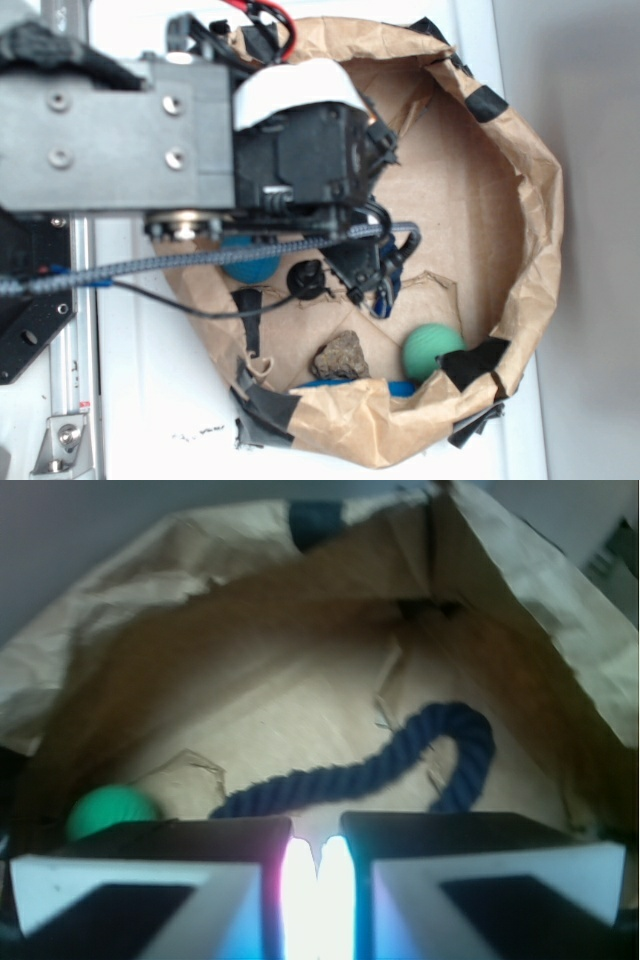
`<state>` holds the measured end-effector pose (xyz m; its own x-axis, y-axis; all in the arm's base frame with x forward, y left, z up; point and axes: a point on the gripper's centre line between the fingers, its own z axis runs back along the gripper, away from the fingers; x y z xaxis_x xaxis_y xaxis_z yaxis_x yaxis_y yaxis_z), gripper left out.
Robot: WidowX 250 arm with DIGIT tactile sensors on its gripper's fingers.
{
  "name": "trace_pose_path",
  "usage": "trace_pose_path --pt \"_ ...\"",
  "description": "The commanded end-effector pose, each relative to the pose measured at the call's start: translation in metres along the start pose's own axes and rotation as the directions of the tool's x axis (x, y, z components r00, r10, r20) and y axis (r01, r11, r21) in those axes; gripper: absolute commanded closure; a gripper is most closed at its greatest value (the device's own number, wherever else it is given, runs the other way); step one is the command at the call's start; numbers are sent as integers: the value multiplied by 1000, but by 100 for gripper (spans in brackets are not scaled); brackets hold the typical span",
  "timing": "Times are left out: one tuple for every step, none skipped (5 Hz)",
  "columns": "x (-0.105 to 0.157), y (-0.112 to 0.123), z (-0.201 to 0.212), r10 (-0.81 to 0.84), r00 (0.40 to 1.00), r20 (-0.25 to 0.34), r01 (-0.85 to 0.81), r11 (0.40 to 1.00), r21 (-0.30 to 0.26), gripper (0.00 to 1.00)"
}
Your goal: Grab the blue rope.
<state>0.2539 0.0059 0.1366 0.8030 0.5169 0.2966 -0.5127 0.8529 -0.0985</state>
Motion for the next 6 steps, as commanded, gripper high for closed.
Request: trace_pose_path --pt "-2 12 -13 177 983 -46 -177 984 16 0" --pt "-3 15 -42 282 954 -98 -285 959 -14 0" --pt "-7 3 -71 333 930 -158 -341 940 -30 0" --pt "-10 -13 -88 307 940 -149 -317 947 -47 0" --pt "-9 -38 -115 299 932 -205 -319 945 -69 0" --pt "-21 -57 -132 278 919 -279 -299 953 -37 0"
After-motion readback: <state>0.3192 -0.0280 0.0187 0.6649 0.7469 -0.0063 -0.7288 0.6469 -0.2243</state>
